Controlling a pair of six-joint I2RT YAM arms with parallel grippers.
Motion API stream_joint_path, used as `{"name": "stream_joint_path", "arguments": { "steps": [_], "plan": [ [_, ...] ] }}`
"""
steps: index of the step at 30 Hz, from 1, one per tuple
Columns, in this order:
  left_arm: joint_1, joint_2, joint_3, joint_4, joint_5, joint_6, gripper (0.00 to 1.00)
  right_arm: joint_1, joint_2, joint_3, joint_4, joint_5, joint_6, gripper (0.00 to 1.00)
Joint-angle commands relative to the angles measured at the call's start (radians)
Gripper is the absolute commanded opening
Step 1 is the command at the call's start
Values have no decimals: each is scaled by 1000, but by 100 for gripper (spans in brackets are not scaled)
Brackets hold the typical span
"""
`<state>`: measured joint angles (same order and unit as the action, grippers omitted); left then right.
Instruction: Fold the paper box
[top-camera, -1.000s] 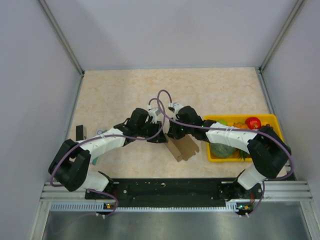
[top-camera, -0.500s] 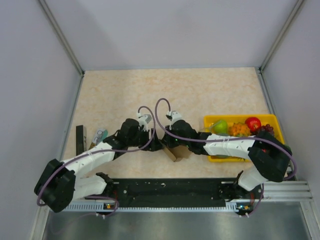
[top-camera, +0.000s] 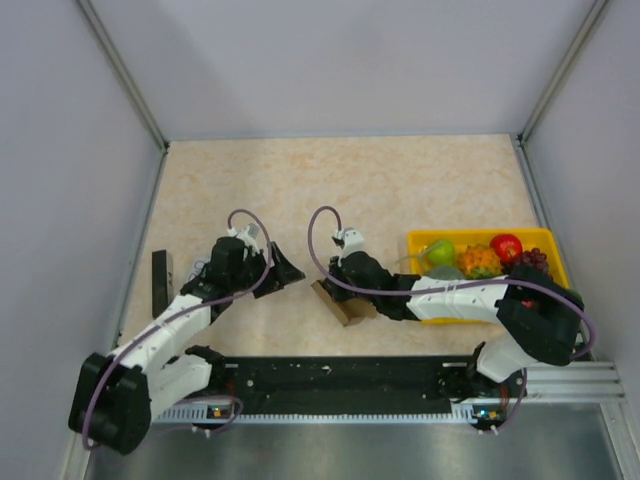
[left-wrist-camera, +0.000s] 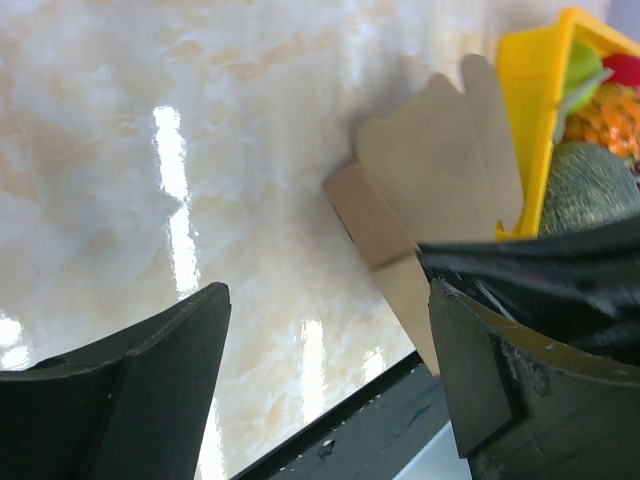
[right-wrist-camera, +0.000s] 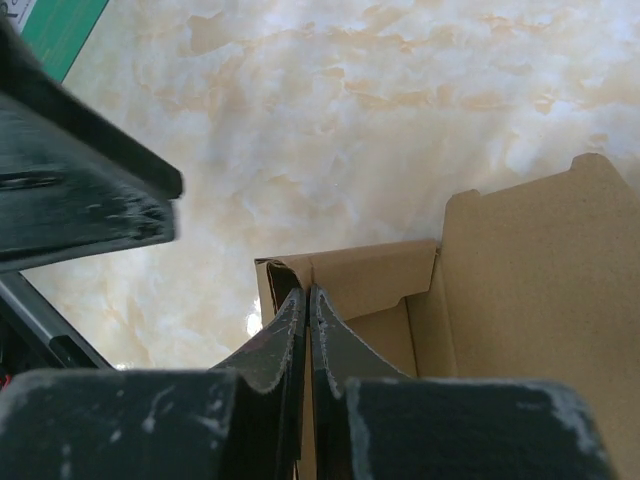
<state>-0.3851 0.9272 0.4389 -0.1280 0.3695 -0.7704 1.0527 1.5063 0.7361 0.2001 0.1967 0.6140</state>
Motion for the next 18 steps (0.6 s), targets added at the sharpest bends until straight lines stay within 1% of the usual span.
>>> {"name": "stream_joint_path", "arguments": {
  "steps": [1, 3, 4, 7, 10, 11, 14, 15, 18],
  "plan": [
    [43, 264, 117, 60, 205, -50, 87, 29, 0, -38, -83, 55, -2, 0],
    [45, 367, 162, 71, 255, -72, 88, 35, -1, -30, -88, 61, -2, 0],
    [46, 439, 170, 168, 325, -93, 88, 36, -3, -32, -90, 61, -2, 0],
    [43, 495, 176, 249, 336, -135, 90, 38, -8, -30, -93, 66, -3, 0],
    [40, 519, 170, 266, 325, -142, 91, 38, -8, -33, -88, 61, -2, 0],
    [37, 530, 163, 331, 351, -162, 90, 39, -8, -37, -88, 61, -3, 0],
    [14, 582, 182, 320, 352, -144, 84, 40, -11, -34, -82, 58, -3, 0],
    [9, 596, 188, 309, 342, -136, 80, 40, -11, -33, -83, 60, -2, 0],
    [-5, 619, 198, 326, 338, -121, 75, 44, -15, -38, -80, 60, -2, 0]
  ]
}}
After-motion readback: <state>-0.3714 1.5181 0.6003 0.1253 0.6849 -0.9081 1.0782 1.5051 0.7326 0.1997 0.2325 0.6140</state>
